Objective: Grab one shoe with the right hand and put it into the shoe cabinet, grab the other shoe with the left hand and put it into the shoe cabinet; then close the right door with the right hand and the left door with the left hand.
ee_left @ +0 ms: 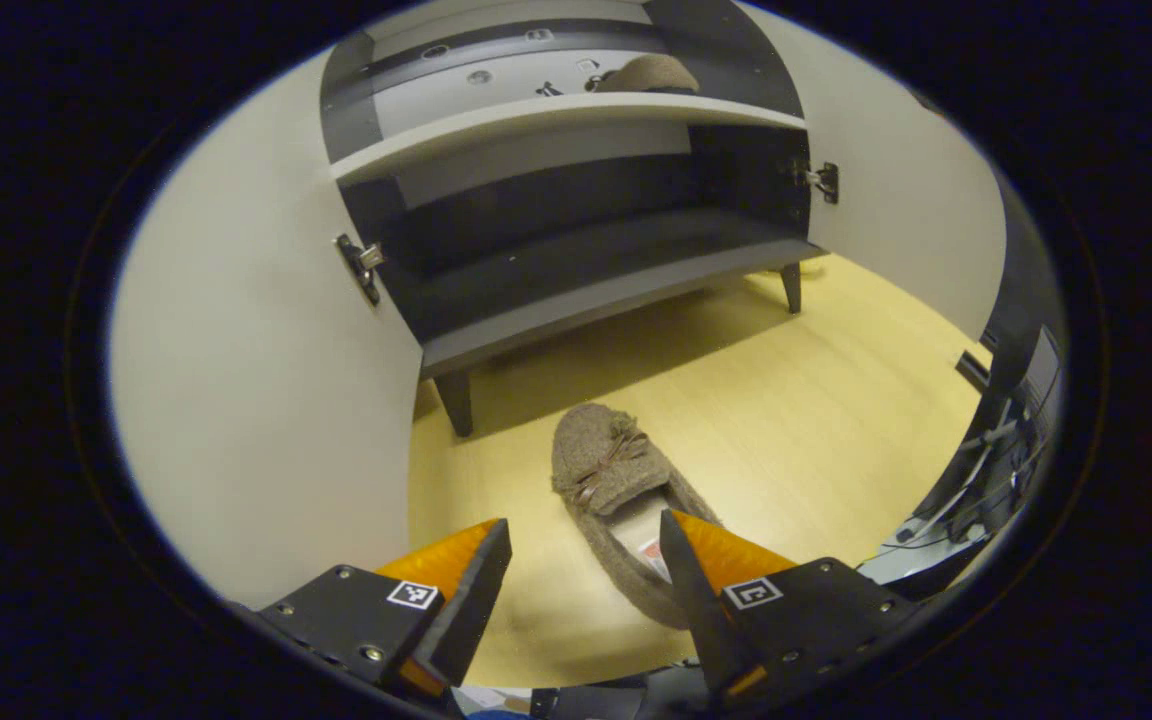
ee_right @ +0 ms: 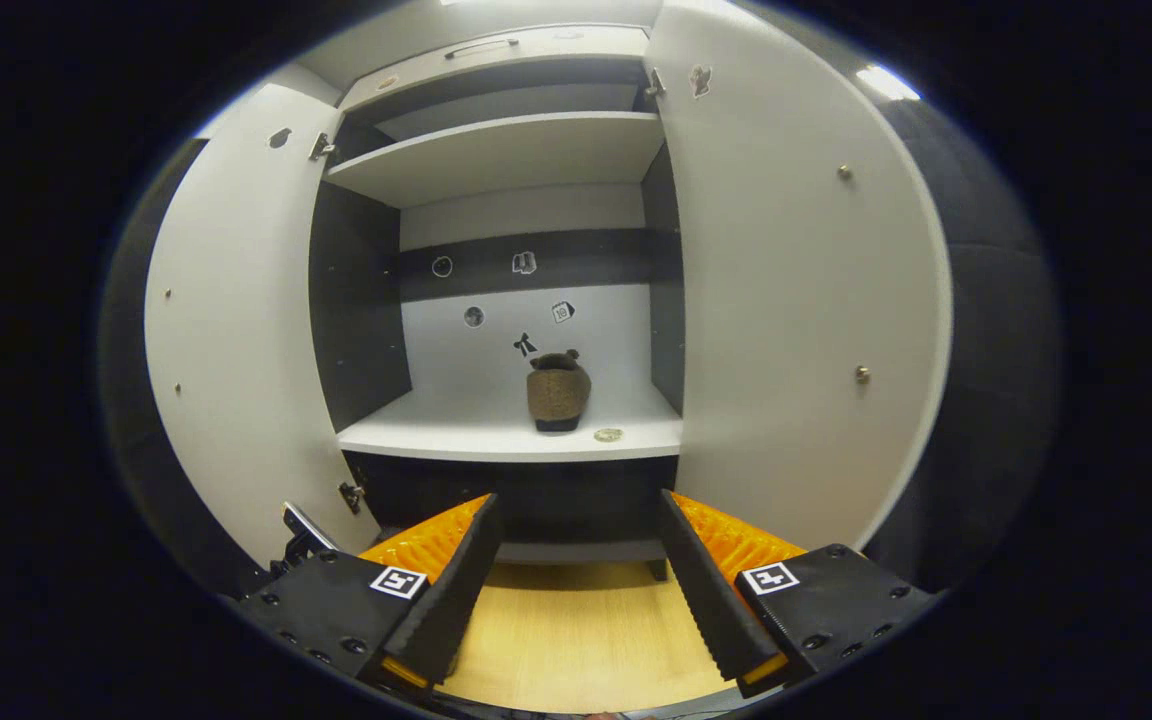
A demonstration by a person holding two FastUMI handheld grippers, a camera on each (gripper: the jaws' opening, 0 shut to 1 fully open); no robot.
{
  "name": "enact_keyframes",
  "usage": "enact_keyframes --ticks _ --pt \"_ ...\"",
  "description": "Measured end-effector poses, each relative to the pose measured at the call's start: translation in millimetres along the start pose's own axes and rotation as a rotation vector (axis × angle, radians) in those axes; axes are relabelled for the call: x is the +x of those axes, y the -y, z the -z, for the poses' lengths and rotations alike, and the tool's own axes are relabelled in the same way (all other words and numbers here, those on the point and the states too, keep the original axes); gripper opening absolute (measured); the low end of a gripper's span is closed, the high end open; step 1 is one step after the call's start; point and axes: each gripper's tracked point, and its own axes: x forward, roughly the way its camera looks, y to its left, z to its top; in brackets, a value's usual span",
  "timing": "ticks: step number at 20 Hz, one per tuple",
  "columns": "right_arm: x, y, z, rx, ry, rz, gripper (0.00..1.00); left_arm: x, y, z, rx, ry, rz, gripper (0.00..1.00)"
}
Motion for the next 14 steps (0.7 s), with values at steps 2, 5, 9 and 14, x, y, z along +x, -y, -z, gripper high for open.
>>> enact_keyframes --ticks 2,5,9,14 --pt "-19 11 6 0.018 -0.017 0.049 0.99 1 -4 1 0.062 -0.015 -0.02 0.92" --pt "-51 35 27 0.043 -0.076 0.149 0.98 27 5 13 0.066 -0.051 0.009 0.87" --pt "-91 67 49 0.098 -0.15 0.285 0.99 43 6 18 0.018 -0.075 0.033 0.86" --pt "-118 117 40 0.111 -0.126 0.42 0.98 48 10 19 0.05 -0.105 0.081 0.82"
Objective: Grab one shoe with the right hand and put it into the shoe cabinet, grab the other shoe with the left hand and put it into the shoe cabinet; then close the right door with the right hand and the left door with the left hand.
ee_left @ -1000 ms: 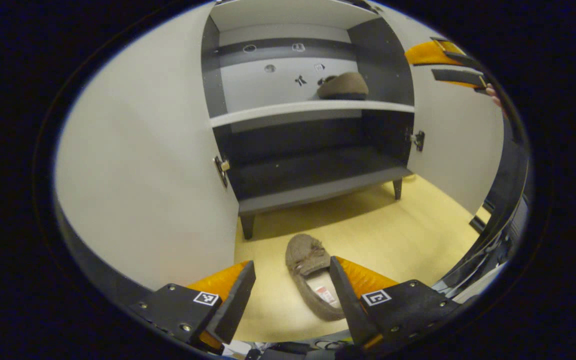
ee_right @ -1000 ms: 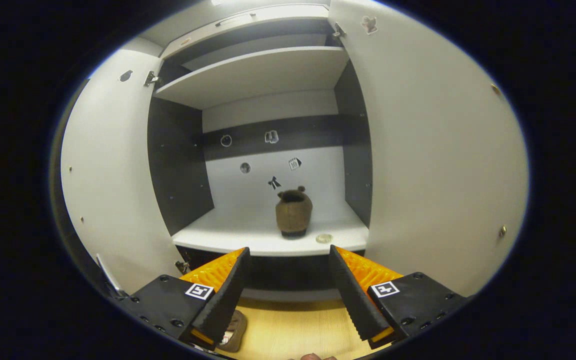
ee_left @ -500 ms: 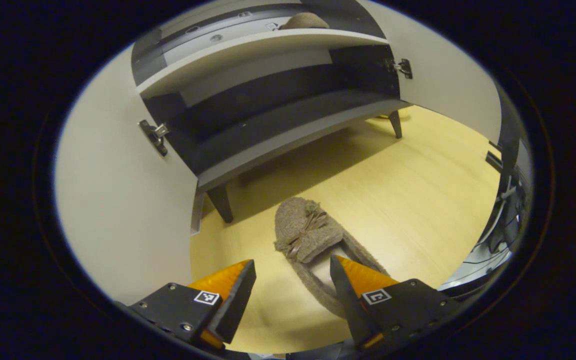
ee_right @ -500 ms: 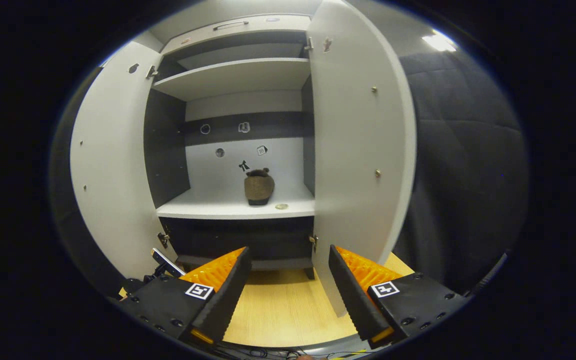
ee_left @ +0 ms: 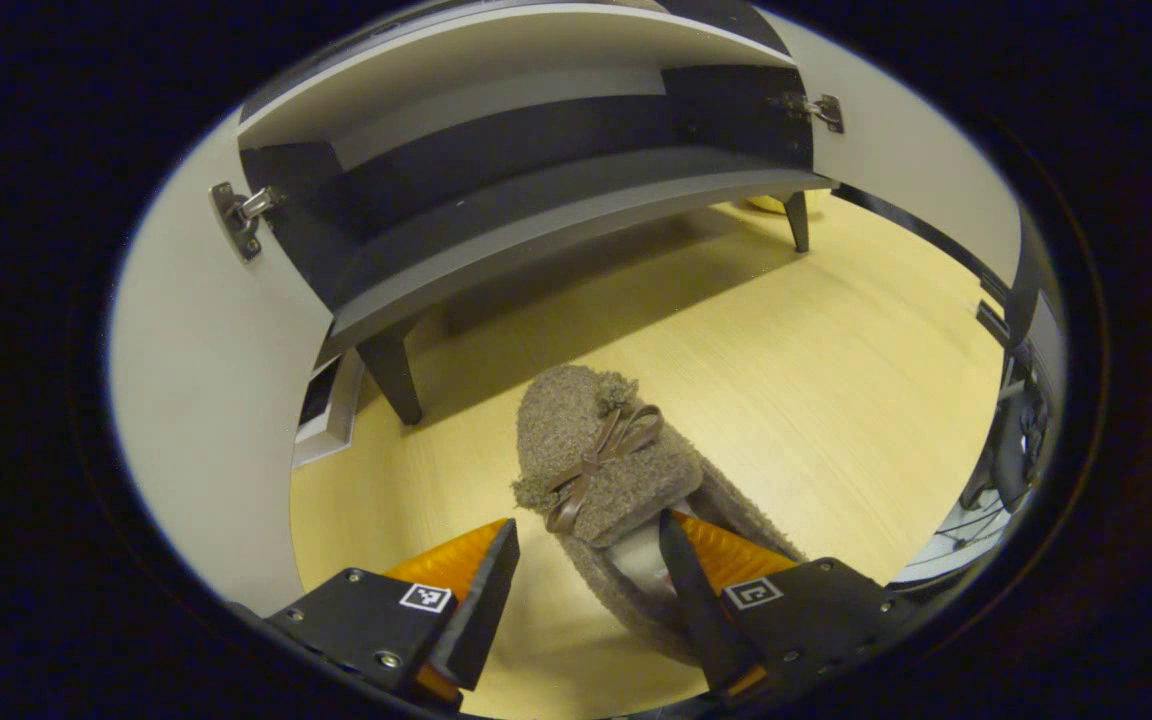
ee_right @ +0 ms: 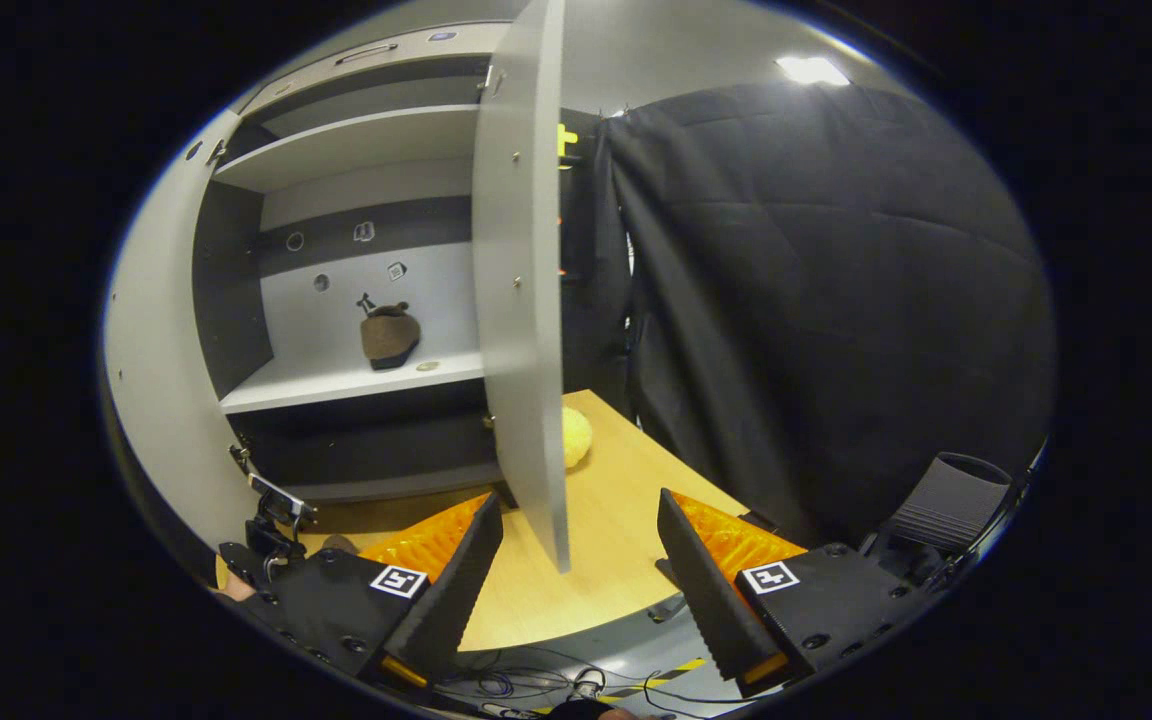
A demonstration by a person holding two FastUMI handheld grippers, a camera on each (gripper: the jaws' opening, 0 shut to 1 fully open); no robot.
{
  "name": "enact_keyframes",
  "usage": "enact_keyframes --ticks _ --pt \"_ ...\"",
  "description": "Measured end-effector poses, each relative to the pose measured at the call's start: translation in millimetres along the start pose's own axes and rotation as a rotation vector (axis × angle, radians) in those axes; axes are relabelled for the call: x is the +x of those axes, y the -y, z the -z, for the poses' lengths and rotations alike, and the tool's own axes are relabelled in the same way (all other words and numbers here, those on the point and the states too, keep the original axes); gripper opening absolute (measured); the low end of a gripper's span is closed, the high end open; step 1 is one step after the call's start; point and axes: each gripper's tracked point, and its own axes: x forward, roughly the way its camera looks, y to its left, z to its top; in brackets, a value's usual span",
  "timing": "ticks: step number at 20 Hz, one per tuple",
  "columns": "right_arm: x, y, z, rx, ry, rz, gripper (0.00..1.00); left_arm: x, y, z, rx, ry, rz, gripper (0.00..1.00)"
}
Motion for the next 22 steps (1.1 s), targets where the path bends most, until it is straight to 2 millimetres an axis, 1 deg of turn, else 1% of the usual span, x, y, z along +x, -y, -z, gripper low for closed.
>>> enact_keyframes --ticks 1,3,4,6,7,8,9,10,11,12,14,16,18,19,20,22 --pt "0 13 -5 0.006 0.015 0.026 0.98 2 6 5 -0.018 -0.018 0.02 0.92" --pt "4 39 -12 0.028 0.026 0.079 0.98 3 10 6 -0.024 -0.044 0.003 0.63" --pt "6 51 -16 0.041 0.036 0.097 0.98 5 13 5 -0.012 -0.048 0.002 0.61" --pt "15 73 -22 0.051 0.057 0.136 0.98 0 11 6 0.019 -0.087 -0.057 0.43" --pt "20 84 -24 0.055 0.059 0.153 0.98 -1 6 0 0.064 -0.073 -0.101 0.43" --pt "27 91 -30 0.066 0.065 0.158 0.98 4 -1 0 0.075 -0.062 -0.15 0.27" --pt "35 94 -38 0.076 0.078 0.153 0.98 8 3 6 0.038 -0.088 -0.144 0.12" --pt "44 97 -45 0.077 0.093 0.149 0.98 4 -4 4 0.003 -0.092 -0.159 0.1" --pt "53 104 -51 0.074 0.108 0.148 0.98 6 -2 6 -0.03 -0.09 -0.163 0.04" --pt "58 110 -57 0.07 0.121 0.144 0.98 4 2 3 -0.079 -0.084 -0.141 0.04" --pt "68 120 -70 0.073 0.147 0.127 0.98 2 7 -12 -0.19 -0.06 -0.081 0.03" --pt "82 131 -72 0.079 0.149 0.114 0.98 0 9 -14 -0.283 -0.056 -0.039 0.02" --pt "102 139 -75 0.095 0.152 0.089 0.98 1 8 -14 -0.32 -0.05 -0.044 0.02" --pt "110 143 -76 0.101 0.156 0.073 0.98 1 9 -13 -0.329 -0.046 -0.055 0.08" --pt "118 146 -78 0.103 0.165 0.057 0.98 1 9 -13 -0.34 -0.037 -0.068 0.02" --pt "134 152 -80 0.095 0.185 0.034 0.98 3 13 -11 -0.366 -0.027 -0.084 0.01"
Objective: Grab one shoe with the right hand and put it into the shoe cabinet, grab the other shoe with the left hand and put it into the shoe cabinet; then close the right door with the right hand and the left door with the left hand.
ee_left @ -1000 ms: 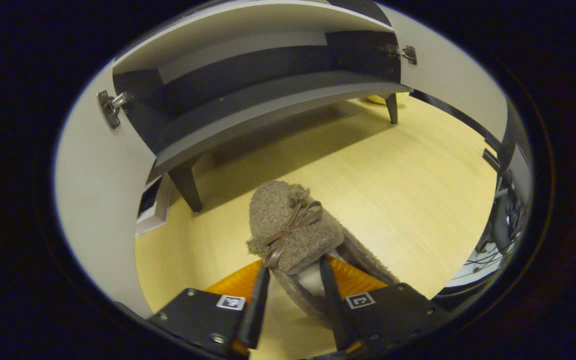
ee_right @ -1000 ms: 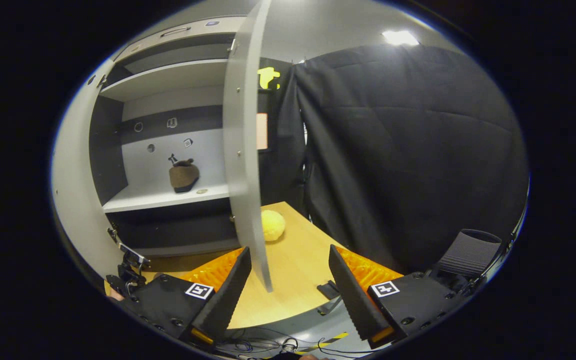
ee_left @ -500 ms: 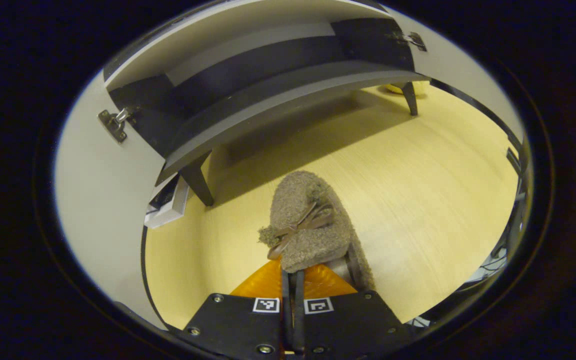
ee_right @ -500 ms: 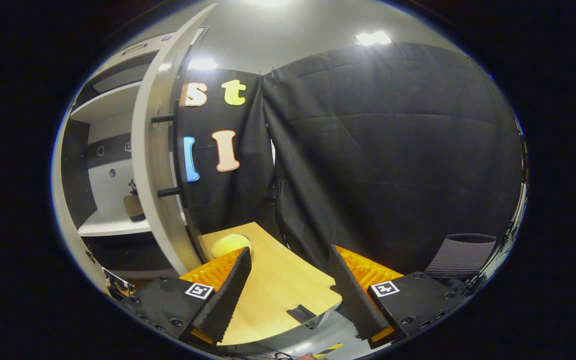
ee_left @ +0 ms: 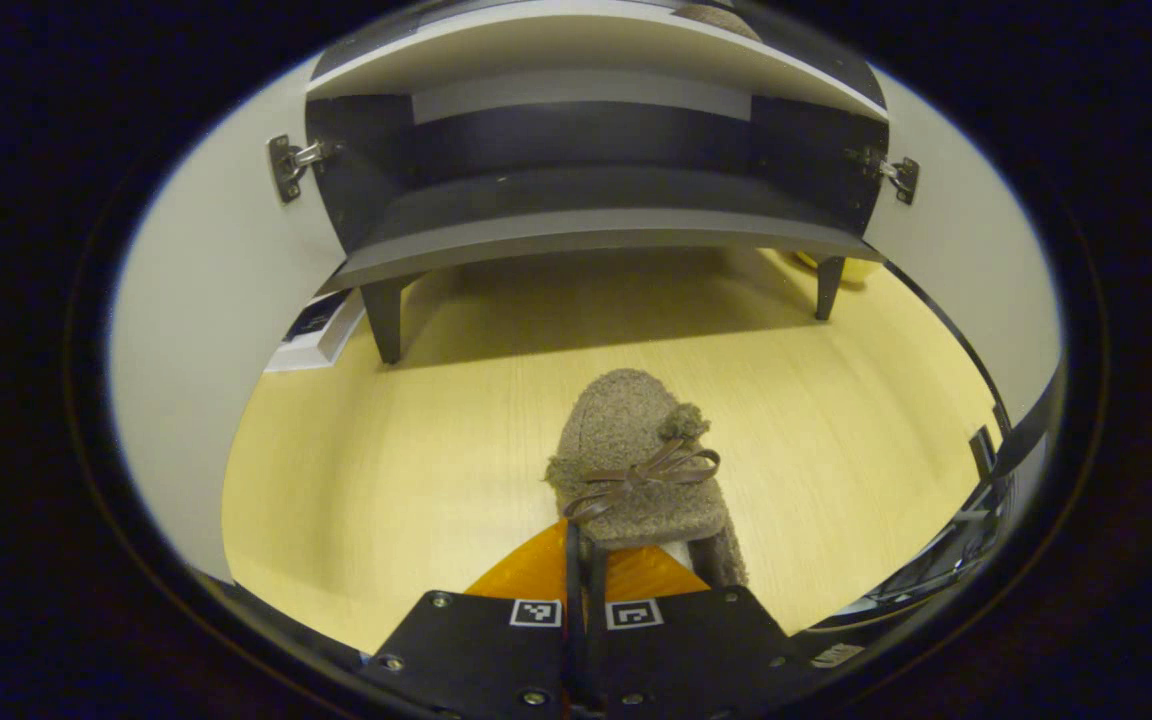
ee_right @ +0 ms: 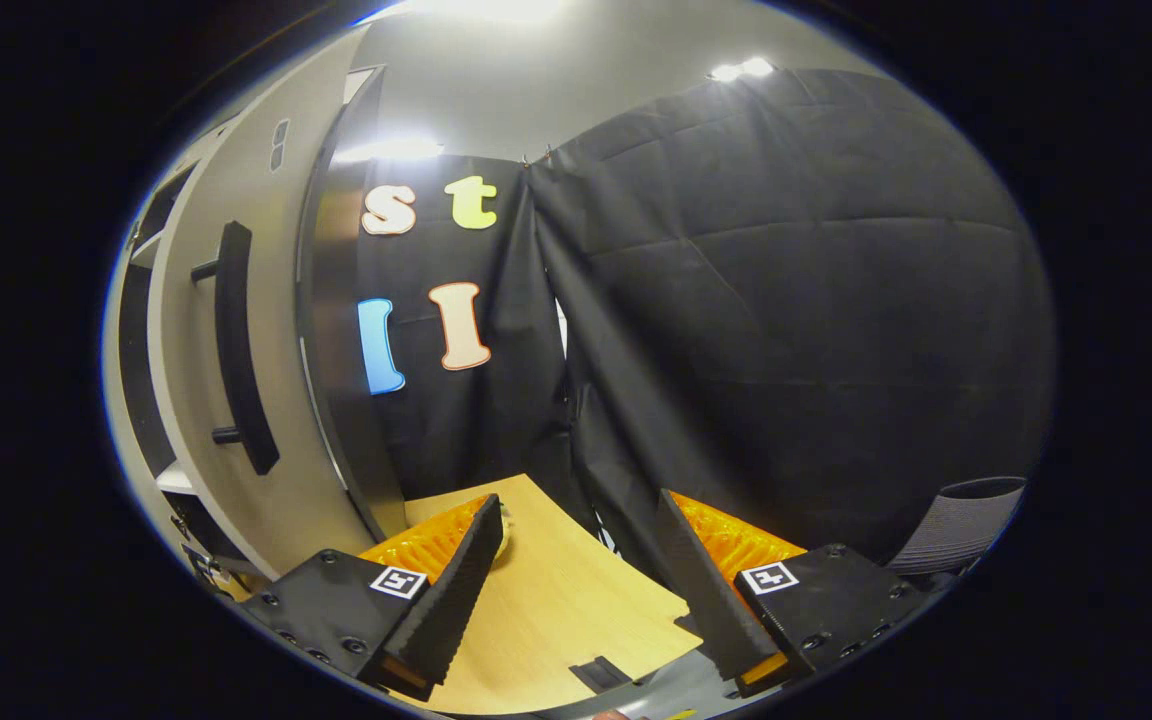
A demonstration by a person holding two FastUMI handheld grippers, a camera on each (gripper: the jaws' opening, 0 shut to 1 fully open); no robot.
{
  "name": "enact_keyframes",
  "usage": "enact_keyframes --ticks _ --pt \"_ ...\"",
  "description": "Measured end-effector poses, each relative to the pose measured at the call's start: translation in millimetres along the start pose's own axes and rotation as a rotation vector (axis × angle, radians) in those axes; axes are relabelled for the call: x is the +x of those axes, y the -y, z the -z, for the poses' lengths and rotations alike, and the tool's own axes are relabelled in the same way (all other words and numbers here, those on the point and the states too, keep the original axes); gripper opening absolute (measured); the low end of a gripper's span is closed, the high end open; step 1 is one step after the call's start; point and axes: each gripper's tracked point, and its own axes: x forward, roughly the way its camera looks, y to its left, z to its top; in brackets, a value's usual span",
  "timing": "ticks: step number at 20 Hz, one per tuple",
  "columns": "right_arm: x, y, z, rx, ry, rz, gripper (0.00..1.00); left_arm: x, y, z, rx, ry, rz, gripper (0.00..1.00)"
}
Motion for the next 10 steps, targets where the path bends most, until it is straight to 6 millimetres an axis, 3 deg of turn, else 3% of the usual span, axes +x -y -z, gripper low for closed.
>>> enact_keyframes --ticks 2,6,10 --pt "17 7 11 0.001 -0.015 -0.007 0.98 -4 -2 -2 -0.01 0.014 -0.024 0.01" --pt "44 -1 18 0.039 -0.044 -0.059 0.98 -25 -3 -13 -0.096 0.05 -0.049 0.01" --pt "63 -5 12 0.039 -0.043 -0.092 0.98 -50 -19 -34 -0.183 0.097 -0.042 0.01"
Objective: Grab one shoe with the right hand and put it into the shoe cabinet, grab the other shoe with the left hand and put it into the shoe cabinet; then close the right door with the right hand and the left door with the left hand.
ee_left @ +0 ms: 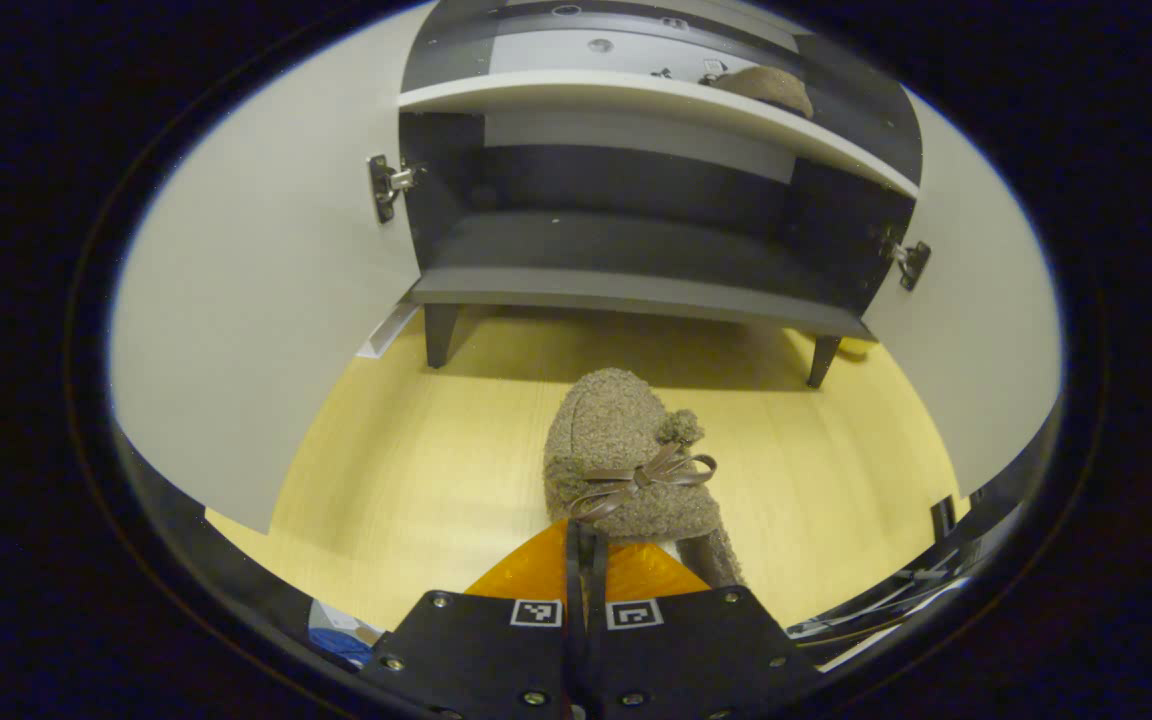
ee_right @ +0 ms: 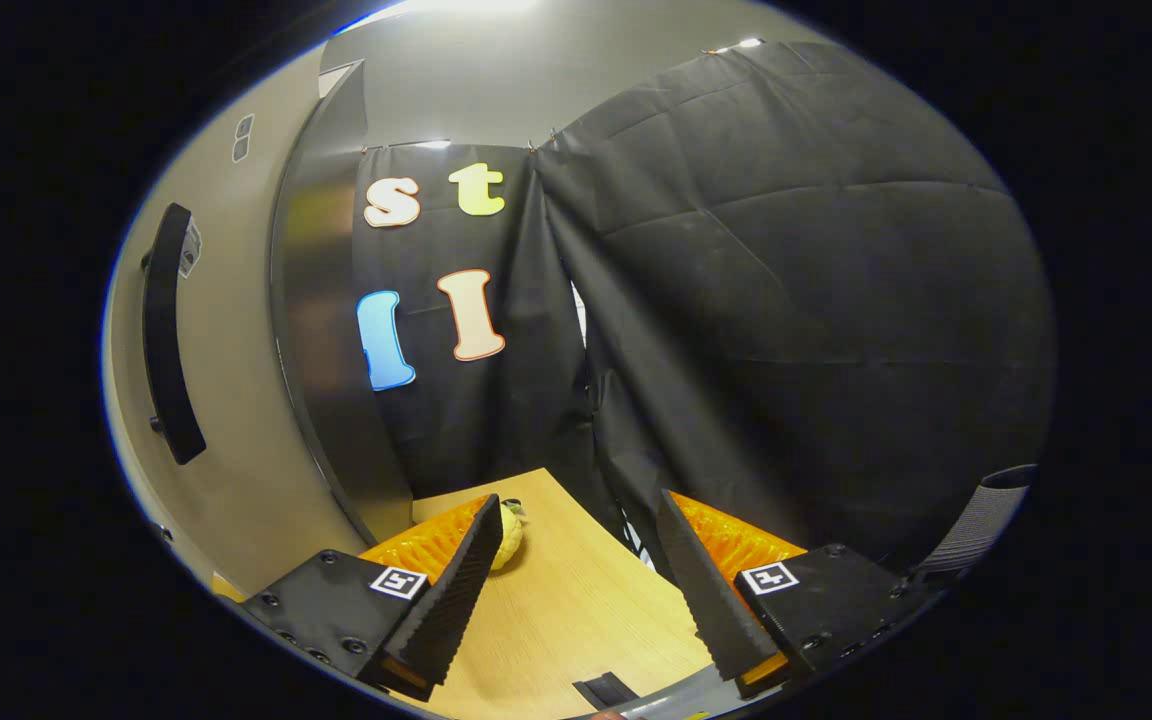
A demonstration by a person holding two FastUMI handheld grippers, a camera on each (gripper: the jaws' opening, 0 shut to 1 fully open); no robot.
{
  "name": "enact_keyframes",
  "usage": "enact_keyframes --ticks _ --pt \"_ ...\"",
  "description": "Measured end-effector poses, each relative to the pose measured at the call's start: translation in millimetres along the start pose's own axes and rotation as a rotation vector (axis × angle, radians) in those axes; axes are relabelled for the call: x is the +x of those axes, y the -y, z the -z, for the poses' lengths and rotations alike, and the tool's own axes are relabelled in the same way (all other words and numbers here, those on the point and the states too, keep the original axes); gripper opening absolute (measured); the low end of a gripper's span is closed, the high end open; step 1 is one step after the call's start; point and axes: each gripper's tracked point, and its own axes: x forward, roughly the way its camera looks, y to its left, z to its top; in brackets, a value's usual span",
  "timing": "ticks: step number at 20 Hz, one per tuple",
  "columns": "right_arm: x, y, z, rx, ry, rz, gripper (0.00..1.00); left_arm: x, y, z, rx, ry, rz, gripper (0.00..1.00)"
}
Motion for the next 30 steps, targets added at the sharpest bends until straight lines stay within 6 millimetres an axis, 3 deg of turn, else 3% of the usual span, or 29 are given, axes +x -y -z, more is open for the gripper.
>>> enact_keyframes --ticks 4,12,18,26,30 --pt "11 -7 -6 -0.009 0.017 -0.027 0.98 -2 3 -1 -0.022 0.058 -0.021 0.01" --pt "21 -21 1 -0.003 -0.005 -0.055 0.98 -21 -7 -30 -0.004 0.165 0.06 0.01" --pt "15 -14 12 0.016 -0.024 -0.035 0.98 -34 -16 -45 -0.017 0.292 0.118 0.01" --pt "7 3 11 0.027 -0.03 0.004 0.98 -81 -23 -85 0.017 0.439 0.053 0.01" --pt "8 5 0 0.027 -0.02 0.006 0.98 -115 -21 -121 0.017 0.502 0.071 0.01"
